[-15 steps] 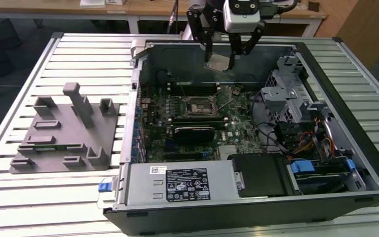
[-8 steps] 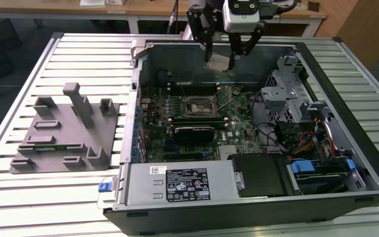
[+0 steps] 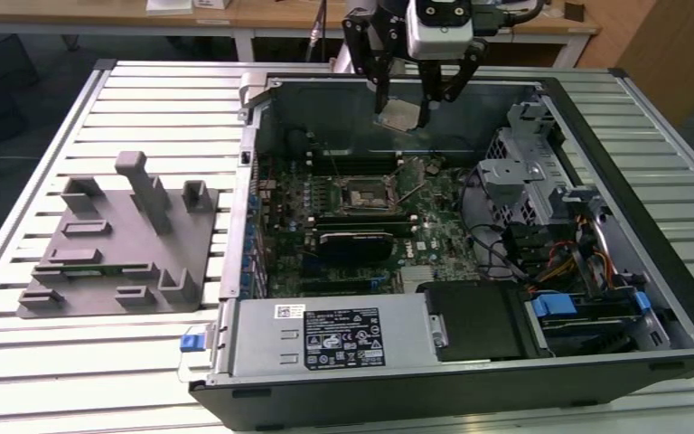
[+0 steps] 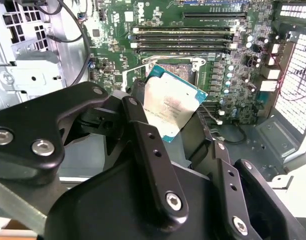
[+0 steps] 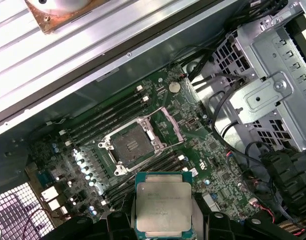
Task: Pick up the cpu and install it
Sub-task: 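Place the cpu into insertion slot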
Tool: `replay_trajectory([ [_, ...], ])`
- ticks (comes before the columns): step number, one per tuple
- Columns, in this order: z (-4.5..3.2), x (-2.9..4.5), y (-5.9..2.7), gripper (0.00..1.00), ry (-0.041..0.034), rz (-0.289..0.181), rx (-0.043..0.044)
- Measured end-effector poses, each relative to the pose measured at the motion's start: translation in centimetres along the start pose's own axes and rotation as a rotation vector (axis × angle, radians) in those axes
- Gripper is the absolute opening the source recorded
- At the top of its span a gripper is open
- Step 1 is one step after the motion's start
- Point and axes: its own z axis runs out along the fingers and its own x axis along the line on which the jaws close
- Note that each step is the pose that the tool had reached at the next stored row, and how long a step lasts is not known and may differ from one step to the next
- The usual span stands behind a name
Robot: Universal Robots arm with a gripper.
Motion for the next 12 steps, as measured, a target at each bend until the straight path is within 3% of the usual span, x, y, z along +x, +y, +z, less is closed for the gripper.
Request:
replay_trajectory([
  [4,0.01,0.00,0.00,0.53,-0.0007,0.019,0.0007],
  [9,0.05,0.00,0.00,0.53,-0.0038,0.105,0.0040],
  [12,0.07,0.04,0.06,0.53,-0.0061,0.131,0.0070],
])
